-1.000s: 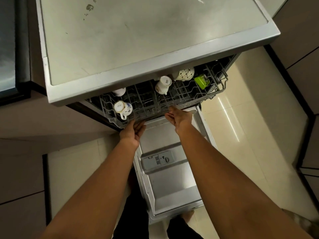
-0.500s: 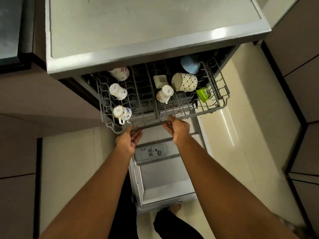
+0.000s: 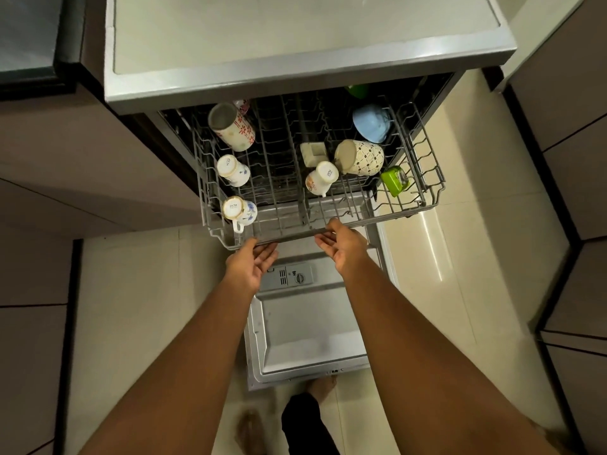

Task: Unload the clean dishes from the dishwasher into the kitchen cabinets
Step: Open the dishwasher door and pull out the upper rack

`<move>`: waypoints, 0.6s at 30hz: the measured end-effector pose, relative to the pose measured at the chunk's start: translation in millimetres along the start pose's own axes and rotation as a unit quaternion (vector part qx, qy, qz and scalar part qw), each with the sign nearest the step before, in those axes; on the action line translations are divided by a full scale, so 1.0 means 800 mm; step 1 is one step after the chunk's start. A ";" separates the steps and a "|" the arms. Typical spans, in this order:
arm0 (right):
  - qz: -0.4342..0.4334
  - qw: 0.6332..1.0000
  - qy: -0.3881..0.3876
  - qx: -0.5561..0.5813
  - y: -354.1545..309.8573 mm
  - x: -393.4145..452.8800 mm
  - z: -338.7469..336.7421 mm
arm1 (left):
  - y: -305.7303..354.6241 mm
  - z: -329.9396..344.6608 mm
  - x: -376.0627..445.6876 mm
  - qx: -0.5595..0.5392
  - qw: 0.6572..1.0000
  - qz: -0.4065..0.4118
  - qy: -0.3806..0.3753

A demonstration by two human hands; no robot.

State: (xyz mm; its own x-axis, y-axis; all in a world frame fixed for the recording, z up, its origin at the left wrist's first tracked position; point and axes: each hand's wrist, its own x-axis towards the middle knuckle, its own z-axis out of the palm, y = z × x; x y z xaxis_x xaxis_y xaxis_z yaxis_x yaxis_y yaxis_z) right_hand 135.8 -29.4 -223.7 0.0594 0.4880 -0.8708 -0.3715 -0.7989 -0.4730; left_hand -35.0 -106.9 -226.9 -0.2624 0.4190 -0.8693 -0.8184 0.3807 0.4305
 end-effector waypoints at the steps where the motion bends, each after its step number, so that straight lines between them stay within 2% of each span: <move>1: 0.002 1.000 0.000 -0.003 0.001 0.001 -0.001 | -0.001 -0.002 0.002 0.002 1.000 -0.001 -0.002; 11: 0.019 0.999 0.020 -0.024 0.005 -0.017 -0.010 | -0.015 -0.006 -0.010 0.019 0.999 -0.025 0.045; 18: 0.024 0.999 0.028 -0.029 0.010 -0.032 -0.020 | -0.025 -0.011 -0.022 0.022 0.998 -0.035 0.046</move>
State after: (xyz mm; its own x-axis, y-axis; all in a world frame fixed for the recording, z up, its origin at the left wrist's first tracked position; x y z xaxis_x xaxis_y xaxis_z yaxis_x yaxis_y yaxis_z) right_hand 146.2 -53.7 -207.3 0.0953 0.4292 -0.8981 -0.3202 -0.8411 -0.4359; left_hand -18.7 -128.8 -222.3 -0.2528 0.3131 -0.9154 -0.8139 0.4428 0.3762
